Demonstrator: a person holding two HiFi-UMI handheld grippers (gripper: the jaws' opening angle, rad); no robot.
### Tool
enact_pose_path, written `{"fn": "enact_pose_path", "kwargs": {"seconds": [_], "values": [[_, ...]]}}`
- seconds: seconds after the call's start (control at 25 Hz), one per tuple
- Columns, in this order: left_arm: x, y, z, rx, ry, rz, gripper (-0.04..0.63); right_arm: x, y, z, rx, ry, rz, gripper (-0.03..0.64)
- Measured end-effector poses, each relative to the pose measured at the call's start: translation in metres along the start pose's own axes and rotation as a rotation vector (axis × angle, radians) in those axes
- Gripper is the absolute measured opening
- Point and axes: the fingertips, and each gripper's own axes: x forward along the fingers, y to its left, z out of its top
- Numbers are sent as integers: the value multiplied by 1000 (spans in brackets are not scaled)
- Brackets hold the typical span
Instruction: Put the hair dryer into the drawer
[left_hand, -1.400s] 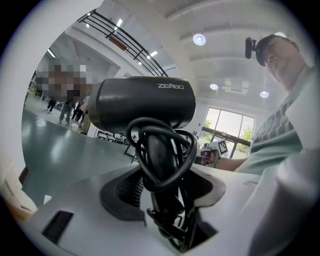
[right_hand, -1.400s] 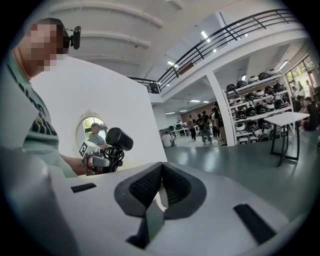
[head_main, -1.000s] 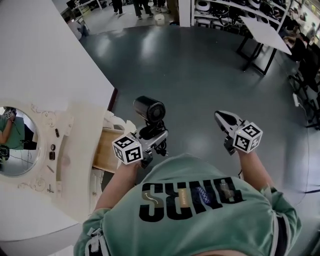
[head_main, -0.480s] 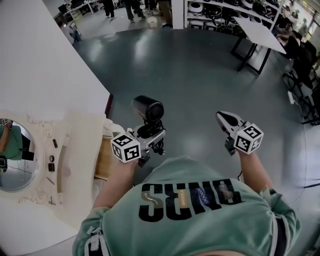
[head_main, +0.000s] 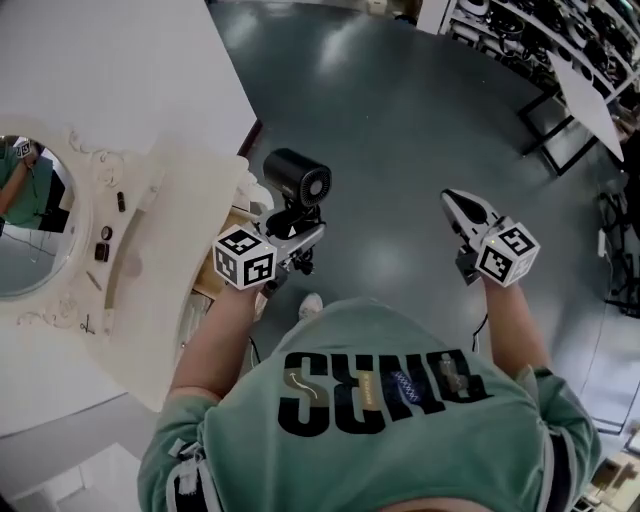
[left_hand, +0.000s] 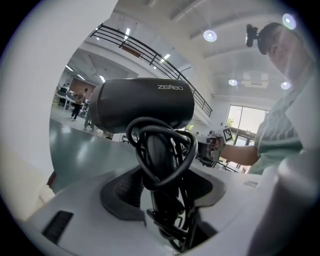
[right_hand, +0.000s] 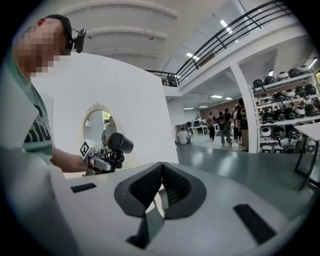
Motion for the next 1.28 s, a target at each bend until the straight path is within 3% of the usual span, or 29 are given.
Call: {"fn": "enact_pose_path", "kwargs": {"seconds": [0.32,0.6,0.96,1.28], "values": [[-92,84,-53,-68,32,212,244,143,63,-19,-74,105,214,-6],[-151,134,-128,-103,182,331,244,248,126,-66,-101,211,364,-6],[-166,176,-230,-171,412,342,244,341,179,-128,-138,334,472,-6],[-154,205,-290,-186,569,310,244,389,196,-168,-142,399,514,-6]]}}
